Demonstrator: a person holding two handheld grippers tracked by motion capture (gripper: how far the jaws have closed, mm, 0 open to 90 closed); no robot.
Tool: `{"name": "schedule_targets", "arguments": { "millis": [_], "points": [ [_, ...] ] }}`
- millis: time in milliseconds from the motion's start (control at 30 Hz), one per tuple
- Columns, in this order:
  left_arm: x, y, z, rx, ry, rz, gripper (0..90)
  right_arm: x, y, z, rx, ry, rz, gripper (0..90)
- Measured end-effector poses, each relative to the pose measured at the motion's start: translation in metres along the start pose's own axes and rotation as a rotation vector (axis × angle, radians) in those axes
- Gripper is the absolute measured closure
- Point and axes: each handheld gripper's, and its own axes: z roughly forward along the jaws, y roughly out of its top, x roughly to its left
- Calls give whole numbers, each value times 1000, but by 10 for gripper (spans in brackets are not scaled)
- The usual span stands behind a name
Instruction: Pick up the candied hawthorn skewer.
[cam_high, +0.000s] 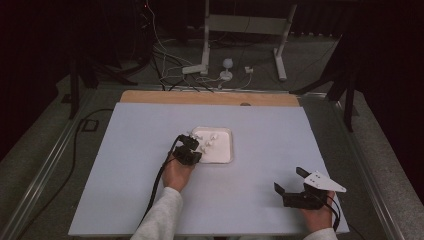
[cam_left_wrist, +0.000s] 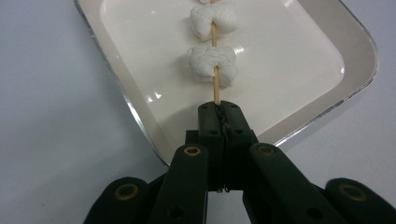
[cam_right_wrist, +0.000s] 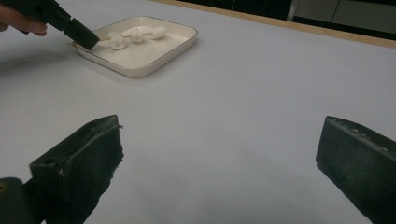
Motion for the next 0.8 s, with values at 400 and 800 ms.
{"name": "schedule_targets", "arguments": {
  "millis": [400, 800],
  "points": [
    [8, -11, -23, -111, -40, 0, 900, 1, 1, 1, -4, 7, 5, 2],
    [16, -29, -47, -240, -53, -24, 900, 5, 5, 2, -27, 27, 28, 2]
  ]
}}
